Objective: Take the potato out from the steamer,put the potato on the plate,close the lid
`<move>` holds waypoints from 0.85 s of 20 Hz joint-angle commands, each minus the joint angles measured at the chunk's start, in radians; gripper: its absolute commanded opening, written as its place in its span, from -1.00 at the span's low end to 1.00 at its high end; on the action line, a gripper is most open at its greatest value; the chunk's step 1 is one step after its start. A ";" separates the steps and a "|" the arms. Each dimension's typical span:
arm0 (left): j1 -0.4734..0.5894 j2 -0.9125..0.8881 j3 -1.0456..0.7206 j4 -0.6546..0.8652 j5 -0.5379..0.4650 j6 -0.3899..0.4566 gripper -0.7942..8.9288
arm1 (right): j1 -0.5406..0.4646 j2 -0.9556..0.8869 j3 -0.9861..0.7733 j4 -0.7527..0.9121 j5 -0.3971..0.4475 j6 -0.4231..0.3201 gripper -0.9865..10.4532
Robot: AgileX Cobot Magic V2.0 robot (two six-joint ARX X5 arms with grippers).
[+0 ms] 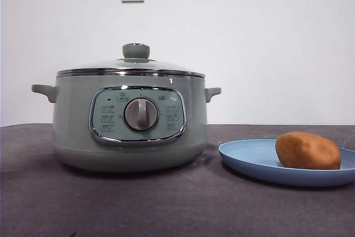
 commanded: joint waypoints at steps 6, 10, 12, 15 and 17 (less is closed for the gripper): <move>-0.002 -0.010 0.060 -0.053 0.218 -0.006 0.06 | 0.002 0.037 0.002 0.066 -0.034 -0.042 0.04; -0.005 -0.010 0.060 -0.079 0.219 -0.006 0.05 | 0.002 0.038 0.002 0.070 -0.033 -0.044 -0.29; -0.010 -0.010 0.060 -0.105 0.218 0.004 -0.16 | 0.002 0.038 0.002 0.068 -0.034 -0.079 -0.72; -0.011 -0.010 0.060 -0.158 0.218 0.078 -0.89 | 0.002 0.038 0.002 0.068 -0.034 -0.104 -0.85; -0.014 -0.010 0.060 -0.183 0.218 0.098 -0.85 | 0.002 0.038 0.002 0.068 -0.034 -0.104 -0.85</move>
